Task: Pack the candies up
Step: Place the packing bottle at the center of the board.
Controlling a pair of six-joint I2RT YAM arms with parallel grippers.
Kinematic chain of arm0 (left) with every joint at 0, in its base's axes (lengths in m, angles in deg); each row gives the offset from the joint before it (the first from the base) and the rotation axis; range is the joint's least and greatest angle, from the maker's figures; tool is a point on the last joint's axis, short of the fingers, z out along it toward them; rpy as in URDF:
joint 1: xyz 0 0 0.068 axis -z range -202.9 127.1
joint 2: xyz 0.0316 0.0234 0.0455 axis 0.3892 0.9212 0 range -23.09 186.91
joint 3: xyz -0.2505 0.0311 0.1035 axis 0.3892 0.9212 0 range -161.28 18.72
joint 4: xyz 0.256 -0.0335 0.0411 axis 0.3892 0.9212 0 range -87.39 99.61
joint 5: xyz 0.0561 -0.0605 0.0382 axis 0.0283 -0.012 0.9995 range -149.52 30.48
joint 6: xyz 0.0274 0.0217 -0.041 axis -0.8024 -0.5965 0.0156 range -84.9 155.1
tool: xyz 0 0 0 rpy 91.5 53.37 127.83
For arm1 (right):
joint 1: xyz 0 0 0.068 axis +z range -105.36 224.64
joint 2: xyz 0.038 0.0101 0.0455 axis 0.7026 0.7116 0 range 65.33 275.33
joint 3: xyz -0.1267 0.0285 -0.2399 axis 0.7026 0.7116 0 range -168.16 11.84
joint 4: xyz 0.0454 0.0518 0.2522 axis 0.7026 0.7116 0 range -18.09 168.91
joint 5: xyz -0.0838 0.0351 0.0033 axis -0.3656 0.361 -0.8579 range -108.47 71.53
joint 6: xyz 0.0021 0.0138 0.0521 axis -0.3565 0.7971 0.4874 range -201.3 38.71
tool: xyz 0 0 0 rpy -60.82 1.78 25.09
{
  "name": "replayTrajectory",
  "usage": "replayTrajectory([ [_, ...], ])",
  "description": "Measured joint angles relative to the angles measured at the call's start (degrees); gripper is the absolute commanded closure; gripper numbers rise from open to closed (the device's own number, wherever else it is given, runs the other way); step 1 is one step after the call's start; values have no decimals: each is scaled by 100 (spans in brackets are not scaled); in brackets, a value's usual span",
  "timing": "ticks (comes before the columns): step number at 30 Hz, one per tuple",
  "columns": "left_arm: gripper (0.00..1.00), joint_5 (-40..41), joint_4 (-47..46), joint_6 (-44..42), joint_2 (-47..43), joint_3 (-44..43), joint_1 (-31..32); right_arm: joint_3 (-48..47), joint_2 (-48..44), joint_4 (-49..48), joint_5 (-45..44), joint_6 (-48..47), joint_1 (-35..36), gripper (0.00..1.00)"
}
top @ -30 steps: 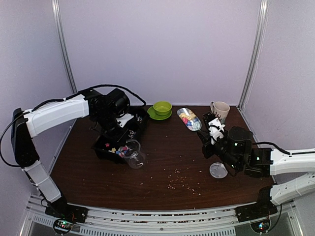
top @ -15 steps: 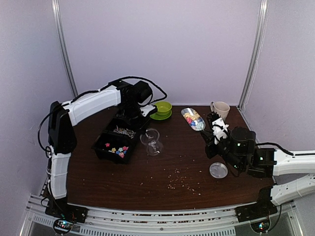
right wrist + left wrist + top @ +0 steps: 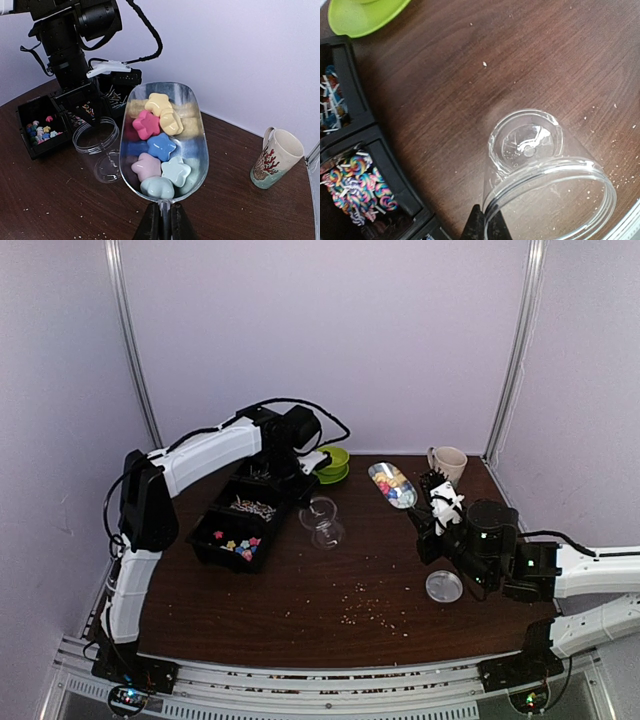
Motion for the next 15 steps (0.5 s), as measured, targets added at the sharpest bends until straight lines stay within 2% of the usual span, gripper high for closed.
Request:
replayTrajectory([
  [6,100,-157,-133,96,304,0,42,15,0,9,0,22,0,100],
  [15,73,-328,-221,186,310,0,122,46,33,9,2,61,0,100],
])
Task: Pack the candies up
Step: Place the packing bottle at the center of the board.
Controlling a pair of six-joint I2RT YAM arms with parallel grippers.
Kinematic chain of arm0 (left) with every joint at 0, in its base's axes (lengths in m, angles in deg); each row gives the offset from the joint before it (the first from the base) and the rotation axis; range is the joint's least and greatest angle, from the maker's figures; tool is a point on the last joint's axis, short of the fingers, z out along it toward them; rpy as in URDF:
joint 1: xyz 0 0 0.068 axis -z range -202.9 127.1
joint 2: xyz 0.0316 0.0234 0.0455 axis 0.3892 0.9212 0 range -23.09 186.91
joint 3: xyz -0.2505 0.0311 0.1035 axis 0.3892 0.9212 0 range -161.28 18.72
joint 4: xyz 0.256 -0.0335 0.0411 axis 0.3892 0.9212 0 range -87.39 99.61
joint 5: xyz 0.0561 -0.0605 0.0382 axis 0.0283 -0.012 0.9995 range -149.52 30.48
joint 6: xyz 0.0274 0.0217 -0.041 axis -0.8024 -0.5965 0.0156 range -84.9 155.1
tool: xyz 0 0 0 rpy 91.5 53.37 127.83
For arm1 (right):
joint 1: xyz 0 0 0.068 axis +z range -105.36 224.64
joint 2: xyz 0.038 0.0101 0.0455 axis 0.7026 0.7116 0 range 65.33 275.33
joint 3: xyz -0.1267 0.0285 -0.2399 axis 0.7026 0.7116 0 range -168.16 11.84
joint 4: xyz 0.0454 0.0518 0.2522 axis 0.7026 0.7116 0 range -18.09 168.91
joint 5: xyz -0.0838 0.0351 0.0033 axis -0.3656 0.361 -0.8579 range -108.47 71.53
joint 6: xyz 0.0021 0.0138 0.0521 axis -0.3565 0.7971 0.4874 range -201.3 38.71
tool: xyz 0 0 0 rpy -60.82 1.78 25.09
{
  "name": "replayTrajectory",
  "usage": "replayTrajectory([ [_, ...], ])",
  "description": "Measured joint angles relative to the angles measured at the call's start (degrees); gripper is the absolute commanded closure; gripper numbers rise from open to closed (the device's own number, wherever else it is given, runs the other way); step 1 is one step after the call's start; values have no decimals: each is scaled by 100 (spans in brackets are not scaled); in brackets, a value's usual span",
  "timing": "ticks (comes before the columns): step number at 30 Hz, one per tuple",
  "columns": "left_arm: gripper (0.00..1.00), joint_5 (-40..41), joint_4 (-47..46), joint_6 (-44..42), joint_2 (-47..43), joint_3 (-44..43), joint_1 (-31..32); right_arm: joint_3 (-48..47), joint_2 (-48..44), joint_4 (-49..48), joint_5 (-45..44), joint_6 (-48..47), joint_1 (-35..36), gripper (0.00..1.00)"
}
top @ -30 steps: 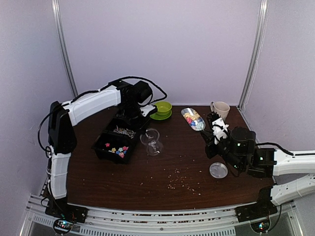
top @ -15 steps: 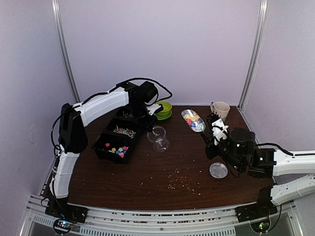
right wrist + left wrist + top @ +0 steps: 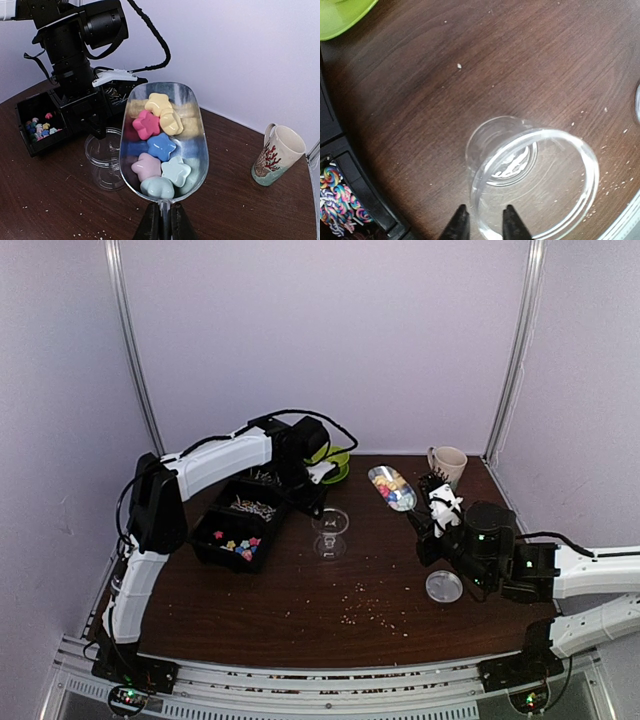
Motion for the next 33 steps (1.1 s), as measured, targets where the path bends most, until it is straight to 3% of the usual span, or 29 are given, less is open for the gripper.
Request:
replayTrajectory([
  [9,56,-227,-190,133,0,2,11,0,42,13,0,-2,0,100],
  [26,46,-1185,-686,479,0,415,114,0,-98,247,0,-28,0,100],
  [30,32,-1379,-822,496,0,476,199,-66,-118,479,2,-33,0,100],
  [33,27,-1360,-868,514,-28,479,238,-186,-118,660,7,-35,0,100],
])
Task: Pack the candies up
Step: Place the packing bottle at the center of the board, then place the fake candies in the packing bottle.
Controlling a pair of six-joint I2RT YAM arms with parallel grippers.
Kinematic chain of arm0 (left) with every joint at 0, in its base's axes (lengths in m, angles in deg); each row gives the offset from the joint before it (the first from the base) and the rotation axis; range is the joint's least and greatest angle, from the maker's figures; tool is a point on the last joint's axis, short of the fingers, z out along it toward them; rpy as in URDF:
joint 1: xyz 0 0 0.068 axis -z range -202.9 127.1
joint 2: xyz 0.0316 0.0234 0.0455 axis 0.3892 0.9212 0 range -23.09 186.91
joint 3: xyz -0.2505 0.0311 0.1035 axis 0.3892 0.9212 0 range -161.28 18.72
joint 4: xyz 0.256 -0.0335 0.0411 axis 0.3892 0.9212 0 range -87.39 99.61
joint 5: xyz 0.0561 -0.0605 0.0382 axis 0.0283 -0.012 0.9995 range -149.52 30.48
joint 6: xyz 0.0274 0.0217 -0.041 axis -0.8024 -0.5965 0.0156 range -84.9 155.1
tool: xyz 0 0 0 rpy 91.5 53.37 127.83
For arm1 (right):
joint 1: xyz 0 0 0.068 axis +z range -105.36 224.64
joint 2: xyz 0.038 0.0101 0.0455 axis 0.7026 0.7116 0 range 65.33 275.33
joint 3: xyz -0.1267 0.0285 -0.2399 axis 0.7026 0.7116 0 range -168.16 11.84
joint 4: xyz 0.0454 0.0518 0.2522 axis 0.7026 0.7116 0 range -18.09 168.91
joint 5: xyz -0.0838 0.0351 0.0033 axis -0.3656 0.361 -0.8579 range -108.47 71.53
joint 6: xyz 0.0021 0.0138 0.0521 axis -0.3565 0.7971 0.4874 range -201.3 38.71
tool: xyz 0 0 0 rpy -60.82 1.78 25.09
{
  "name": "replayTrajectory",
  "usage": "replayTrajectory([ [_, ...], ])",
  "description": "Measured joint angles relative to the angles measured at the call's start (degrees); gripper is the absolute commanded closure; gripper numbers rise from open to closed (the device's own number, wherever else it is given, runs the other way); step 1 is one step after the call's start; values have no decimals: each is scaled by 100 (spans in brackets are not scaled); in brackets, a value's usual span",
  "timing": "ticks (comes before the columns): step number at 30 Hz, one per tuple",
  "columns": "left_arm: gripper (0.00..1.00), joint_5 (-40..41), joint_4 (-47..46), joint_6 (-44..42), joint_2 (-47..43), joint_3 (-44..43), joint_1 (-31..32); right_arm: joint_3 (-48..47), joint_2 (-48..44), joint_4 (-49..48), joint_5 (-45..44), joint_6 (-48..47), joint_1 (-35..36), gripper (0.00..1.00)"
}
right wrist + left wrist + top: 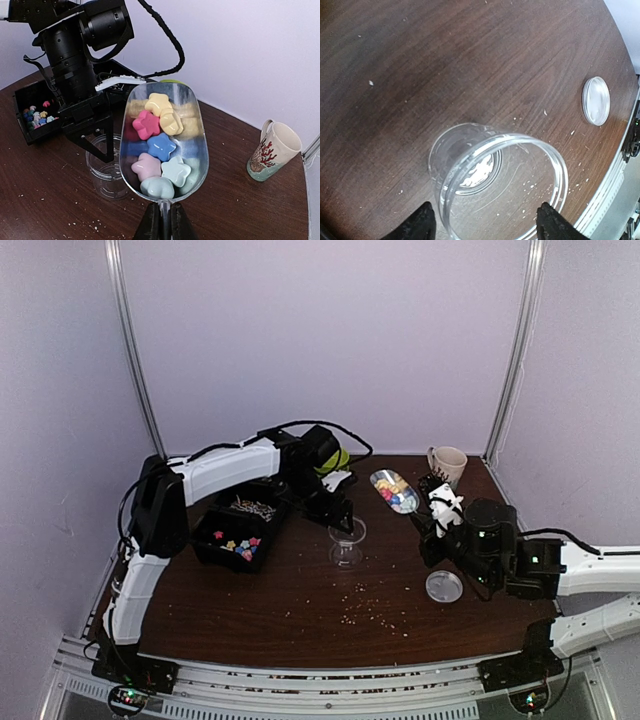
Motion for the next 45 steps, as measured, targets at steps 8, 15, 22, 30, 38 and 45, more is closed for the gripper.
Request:
replayTrajectory([
  [8,13,387,-118,20,-745,444,-321,-280,-44,551,72,-13,4,100],
  [15,2,841,-267,-61,-2116,1716,-970,-916,225,1303,170,20,129,100],
  [22,2,1257,-472,-181,-3287,3141,-1443,-1523,662,2020,358,63,315,100],
  [30,2,1891,-887,-144,-4179,4448,-1875,-1912,1333,2645,520,188,363,100],
  [38,2,2288,-1272,-116,-4472,4968,-1895,-2433,1950,3185,555,321,363,100],
  [45,2,2406,-1364,-103,-4472,4983,-1895,-2815,2446,3665,540,422,363,100],
])
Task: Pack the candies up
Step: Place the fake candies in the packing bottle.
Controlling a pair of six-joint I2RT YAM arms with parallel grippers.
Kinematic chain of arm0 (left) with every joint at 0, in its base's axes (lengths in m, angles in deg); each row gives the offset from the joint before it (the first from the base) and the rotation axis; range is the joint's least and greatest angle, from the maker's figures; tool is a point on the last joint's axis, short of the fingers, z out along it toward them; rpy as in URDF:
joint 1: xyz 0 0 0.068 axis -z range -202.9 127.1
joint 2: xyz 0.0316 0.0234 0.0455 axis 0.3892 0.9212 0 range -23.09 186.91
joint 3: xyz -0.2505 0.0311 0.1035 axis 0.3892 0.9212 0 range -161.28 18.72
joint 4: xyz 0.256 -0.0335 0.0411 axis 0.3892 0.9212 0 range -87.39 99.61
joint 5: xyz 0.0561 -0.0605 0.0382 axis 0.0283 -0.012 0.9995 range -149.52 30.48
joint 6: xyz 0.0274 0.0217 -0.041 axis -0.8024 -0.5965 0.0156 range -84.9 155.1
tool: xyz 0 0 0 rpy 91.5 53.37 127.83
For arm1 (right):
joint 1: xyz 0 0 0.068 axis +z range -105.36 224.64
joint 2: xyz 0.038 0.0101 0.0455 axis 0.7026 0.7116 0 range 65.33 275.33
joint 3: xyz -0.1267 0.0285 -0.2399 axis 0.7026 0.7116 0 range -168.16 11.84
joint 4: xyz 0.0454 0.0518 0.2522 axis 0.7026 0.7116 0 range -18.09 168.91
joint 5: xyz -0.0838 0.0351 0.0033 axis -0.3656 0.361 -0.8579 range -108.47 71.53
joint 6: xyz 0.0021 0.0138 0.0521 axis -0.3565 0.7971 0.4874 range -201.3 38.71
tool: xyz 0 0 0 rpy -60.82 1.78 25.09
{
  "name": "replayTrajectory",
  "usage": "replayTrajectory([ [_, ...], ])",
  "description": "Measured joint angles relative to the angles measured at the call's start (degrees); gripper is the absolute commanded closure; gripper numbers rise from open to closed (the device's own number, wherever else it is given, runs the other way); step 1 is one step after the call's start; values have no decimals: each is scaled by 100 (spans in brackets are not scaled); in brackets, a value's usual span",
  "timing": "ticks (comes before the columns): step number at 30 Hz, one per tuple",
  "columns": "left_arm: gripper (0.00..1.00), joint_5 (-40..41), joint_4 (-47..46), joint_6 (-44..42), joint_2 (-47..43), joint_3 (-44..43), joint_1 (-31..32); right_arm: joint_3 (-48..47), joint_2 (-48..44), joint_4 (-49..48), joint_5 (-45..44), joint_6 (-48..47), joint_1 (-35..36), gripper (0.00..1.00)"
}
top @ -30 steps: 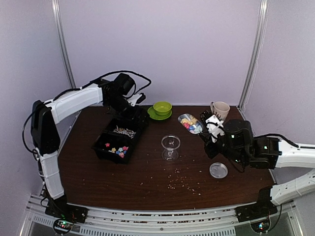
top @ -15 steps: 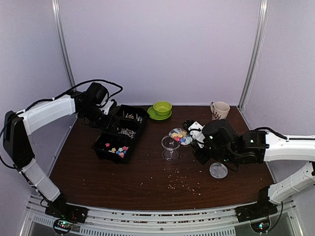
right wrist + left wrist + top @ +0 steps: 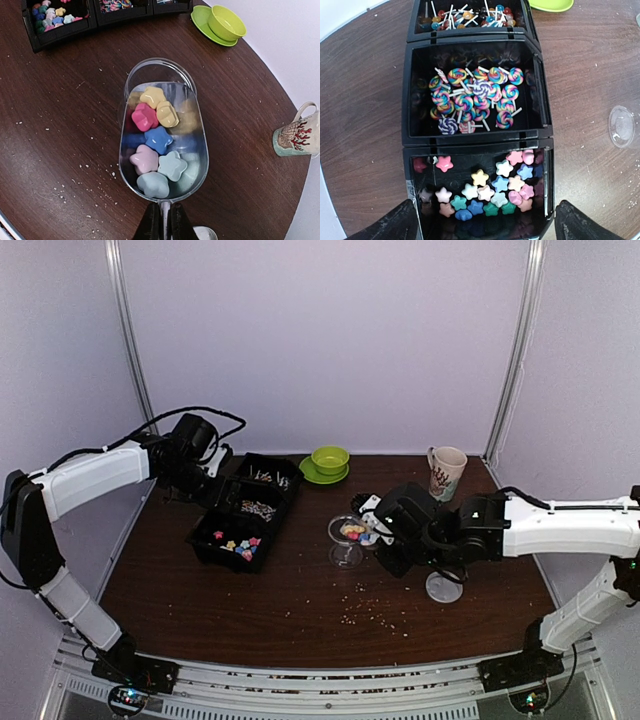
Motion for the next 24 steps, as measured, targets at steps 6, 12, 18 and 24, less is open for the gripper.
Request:
replayTrajectory([
  [6,2,52,-79,2,-2,4,0,-240,275,376,-22,61,-39,100],
  [12,2,74,-94,7,-2,4,0,-658,492,765,-96,61,-105,100],
  [18,2,76,-107,24,-2,7,-13,-966,669,1123,-94,37,-111,100],
  [24,2,76,-114,26,-2,7,-28,-1147,798,1421,-94,-7,-116,100],
])
